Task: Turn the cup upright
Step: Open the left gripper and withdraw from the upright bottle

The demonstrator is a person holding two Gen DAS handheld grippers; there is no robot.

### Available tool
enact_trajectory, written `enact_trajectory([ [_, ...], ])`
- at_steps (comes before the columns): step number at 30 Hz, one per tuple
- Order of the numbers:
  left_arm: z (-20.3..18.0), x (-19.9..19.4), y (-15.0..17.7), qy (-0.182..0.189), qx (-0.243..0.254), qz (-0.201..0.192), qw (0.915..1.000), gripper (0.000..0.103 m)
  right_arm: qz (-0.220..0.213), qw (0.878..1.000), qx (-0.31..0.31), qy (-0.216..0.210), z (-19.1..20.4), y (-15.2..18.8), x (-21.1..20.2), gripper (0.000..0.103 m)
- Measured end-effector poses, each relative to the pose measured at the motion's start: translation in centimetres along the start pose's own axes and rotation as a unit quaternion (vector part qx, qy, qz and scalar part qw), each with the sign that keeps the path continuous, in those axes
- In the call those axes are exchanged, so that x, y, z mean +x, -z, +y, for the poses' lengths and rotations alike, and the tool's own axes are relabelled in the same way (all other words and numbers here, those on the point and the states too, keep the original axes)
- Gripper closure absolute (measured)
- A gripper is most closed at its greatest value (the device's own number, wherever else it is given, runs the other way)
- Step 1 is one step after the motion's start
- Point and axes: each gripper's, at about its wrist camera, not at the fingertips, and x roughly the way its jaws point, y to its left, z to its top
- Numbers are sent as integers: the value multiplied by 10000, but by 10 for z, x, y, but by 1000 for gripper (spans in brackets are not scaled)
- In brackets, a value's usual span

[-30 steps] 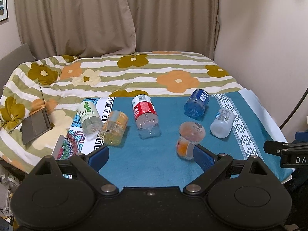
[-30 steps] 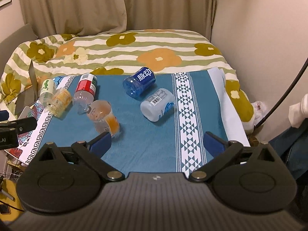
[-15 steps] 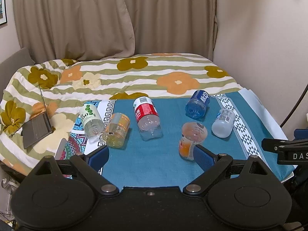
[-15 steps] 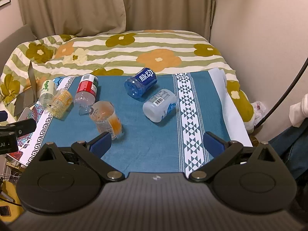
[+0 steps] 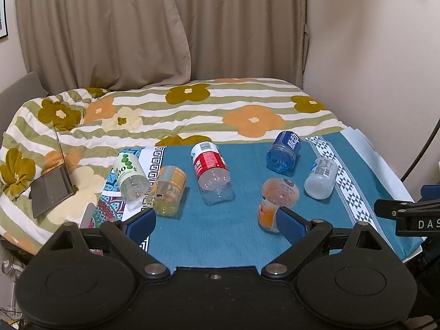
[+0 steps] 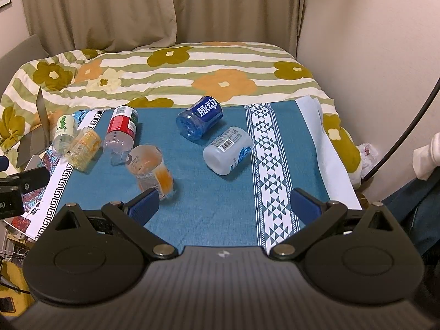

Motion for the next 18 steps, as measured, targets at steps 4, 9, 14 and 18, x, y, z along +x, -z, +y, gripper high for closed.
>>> enact_trajectory([
  [4, 0, 2, -1, -8, 24, 11, 10000, 7, 9, 10000, -4, 2, 0, 0, 1, 0],
  [9, 1, 2, -1, -11, 18, 18, 10000, 6, 6, 10000, -9, 2, 1, -1, 1, 0],
  [14, 3, 3, -1, -12, -7, 41, 10000, 7, 2, 10000, -17, 9, 2, -1, 3, 0],
  [18, 6, 4, -1, -18, -57, 58, 10000, 6, 0, 10000, -22, 11, 3, -2, 3, 0],
])
